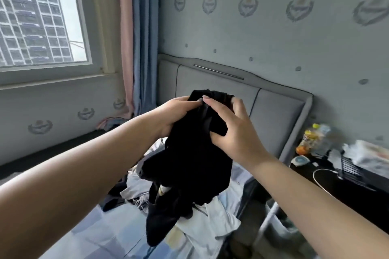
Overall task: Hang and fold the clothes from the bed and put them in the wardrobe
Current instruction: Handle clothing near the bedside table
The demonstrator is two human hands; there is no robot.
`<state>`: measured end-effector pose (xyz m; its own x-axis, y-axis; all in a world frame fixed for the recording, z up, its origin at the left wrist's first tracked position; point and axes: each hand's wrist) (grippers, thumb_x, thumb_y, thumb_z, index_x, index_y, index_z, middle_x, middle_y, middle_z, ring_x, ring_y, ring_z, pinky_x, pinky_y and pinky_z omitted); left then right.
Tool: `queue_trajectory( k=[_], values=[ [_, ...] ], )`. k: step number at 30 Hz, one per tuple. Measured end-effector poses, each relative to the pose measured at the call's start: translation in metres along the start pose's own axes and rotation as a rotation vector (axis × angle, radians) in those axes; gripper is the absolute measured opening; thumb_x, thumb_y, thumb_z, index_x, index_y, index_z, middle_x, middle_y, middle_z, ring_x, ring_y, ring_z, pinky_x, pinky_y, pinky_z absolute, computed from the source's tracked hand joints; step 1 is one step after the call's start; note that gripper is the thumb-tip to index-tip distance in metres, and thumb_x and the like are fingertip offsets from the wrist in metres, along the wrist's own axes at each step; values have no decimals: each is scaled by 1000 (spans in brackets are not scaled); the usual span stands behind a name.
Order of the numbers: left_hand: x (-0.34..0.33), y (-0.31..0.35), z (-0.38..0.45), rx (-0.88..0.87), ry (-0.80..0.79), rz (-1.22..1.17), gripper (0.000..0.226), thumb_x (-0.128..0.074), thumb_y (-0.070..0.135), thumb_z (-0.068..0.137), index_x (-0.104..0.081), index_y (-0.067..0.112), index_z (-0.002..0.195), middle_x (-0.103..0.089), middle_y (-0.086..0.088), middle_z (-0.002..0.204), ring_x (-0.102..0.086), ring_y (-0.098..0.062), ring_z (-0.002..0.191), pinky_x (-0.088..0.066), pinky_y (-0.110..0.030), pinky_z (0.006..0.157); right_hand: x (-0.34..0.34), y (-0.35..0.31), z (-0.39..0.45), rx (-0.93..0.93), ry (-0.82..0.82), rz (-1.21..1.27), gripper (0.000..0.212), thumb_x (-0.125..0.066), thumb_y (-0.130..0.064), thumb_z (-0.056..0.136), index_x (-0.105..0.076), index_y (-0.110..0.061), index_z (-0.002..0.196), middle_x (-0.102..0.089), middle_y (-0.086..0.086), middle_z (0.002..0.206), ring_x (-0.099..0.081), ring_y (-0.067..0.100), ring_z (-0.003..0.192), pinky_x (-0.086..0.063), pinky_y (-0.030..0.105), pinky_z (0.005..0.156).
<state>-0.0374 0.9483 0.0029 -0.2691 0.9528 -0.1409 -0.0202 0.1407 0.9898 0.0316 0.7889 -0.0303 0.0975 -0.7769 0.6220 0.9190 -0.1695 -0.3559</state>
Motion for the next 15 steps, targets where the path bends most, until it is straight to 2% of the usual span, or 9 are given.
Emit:
queue_trajectory(
  k=[2, 3, 5, 7, 9, 12, 15],
  values=[
    [-26, -1, 11, 10, -44, -15, 14, -55, 19, 96, -65, 11, 91, -69, -7, 73, -67, -17, 62, -57, -27, 59, 16, 11, -9, -28, 99, -31, 33, -61, -31, 76, -65, -32, 109, -42, 1, 107, -51, 11, 91, -42, 15, 84],
    [-39, -2, 16, 14, -82, -8, 14, -55, 18, 96, -65, 10, 92, -69, -7, 74, -66, -18, 62, -58, -27, 60, 25, 16, -14, -47, 146, -55, 23, -59, -32, 76, -67, -29, 98, -42, 0, 103, -50, 11, 86, -41, 15, 78],
    [-68, -6, 25, 29, -197, 13, 14, -55, 19, 96, -65, 10, 101, -69, -9, 84, -67, -20, 72, -57, -29, 69, 51, 29, -24, -101, 210, -118, 12, -61, -25, 78, -66, -19, 87, -44, -2, 94, -45, 6, 78, -37, 11, 68],
    [-95, -13, 31, 39, -327, 32, 19, -55, 19, 96, -64, 11, 110, -71, -7, 94, -68, -19, 82, -57, -28, 75, 81, 38, -33, -176, 246, -169, 11, -59, -18, 80, -65, -10, 83, -50, -1, 84, -46, 6, 73, -37, 11, 64],
    [-122, -19, 35, 45, -445, 73, 18, -59, 19, 93, -62, 12, 110, -69, -6, 95, -66, -16, 84, -56, -26, 75, 113, 45, -47, -253, 287, -243, 11, -54, -15, 82, -59, -6, 77, -54, 4, 72, -48, 13, 65, -37, 24, 60],
    [-160, -27, 40, 36, -524, 152, 20, -64, 21, 89, -59, 14, 107, -64, -4, 99, -62, -18, 92, -49, -33, 85, 154, 52, -72, -355, 278, -377, 21, -54, -9, 84, -44, -11, 67, -41, 1, 52, -38, 14, 50, -27, 27, 51],
    [-206, -30, 31, -56, -569, 256, 20, -58, 30, 92, -60, 16, 107, -65, -2, 108, -61, -16, 110, -48, -33, 92, 195, 54, -104, -493, 234, -503, 30, -56, -10, 86, -37, -14, 63, -35, 2, 49, -34, 22, 50, -23, 30, 50]
  ],
)
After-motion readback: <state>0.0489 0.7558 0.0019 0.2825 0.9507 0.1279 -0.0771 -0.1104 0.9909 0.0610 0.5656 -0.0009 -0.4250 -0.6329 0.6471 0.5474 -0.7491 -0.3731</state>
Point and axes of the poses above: each hand's wrist, its own z-axis towards the middle knuckle, its own x-axis out of the back of the hand, y = z × x
